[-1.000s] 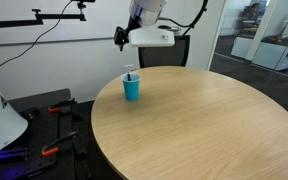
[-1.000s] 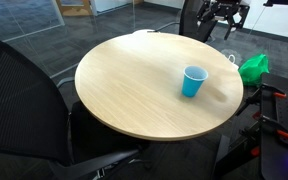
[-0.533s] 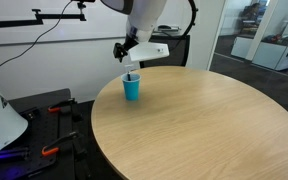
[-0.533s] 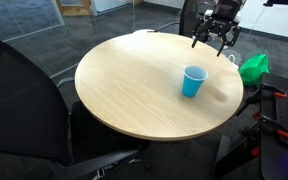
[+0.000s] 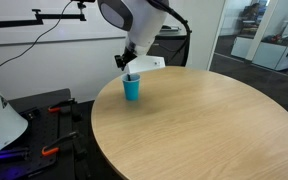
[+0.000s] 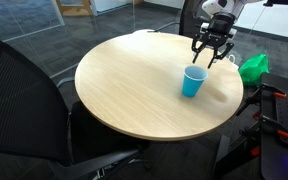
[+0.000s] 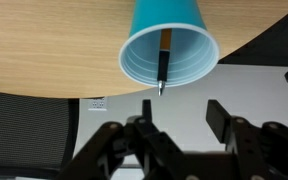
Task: Remove the pen from the mug cup and place it on the table
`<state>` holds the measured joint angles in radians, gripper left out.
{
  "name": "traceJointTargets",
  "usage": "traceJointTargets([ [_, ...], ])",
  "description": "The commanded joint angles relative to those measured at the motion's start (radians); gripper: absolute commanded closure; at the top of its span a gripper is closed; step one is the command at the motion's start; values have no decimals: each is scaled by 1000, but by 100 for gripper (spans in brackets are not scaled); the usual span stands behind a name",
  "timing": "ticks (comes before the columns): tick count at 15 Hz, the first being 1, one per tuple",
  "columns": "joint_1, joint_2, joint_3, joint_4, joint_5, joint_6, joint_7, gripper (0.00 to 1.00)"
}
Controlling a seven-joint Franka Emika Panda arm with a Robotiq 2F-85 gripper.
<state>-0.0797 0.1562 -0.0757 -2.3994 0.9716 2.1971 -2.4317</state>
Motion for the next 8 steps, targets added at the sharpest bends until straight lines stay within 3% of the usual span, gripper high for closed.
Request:
traceJointTargets([
  [1, -2, 27, 18, 10, 26, 40, -23, 60],
  [8, -6, 70, 28, 28, 28, 51, -23, 54],
])
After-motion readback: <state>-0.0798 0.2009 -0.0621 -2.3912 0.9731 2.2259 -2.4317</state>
